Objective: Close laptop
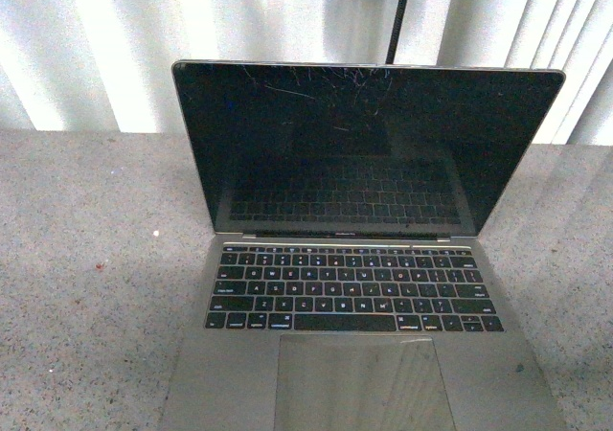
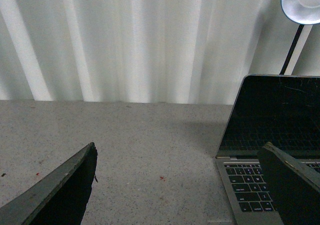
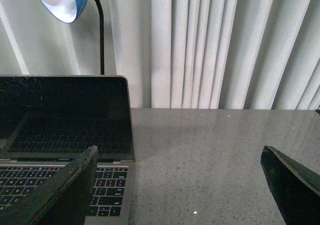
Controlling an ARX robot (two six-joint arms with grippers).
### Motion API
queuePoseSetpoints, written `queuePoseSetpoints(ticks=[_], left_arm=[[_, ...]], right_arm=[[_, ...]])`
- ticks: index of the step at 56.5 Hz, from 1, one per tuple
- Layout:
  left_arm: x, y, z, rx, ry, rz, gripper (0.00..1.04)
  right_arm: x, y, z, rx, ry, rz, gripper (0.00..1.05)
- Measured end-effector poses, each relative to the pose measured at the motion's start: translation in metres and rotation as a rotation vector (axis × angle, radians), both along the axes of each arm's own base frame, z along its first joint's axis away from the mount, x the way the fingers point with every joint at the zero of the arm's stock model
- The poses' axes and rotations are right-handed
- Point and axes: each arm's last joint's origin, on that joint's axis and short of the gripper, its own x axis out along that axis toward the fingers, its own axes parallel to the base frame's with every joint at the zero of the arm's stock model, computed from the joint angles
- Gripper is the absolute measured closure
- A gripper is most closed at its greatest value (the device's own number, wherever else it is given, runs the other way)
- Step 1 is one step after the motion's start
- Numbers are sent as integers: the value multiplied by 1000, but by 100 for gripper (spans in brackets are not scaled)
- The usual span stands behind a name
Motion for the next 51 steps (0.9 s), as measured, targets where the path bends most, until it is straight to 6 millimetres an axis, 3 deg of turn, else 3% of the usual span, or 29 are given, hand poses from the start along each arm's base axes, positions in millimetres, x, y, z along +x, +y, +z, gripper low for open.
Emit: queuePoseSetpoints(ticks=[51], left_arm=[[0,0,0,0,0,0,7]], right_arm=[[0,0,0,0,0,0,7]])
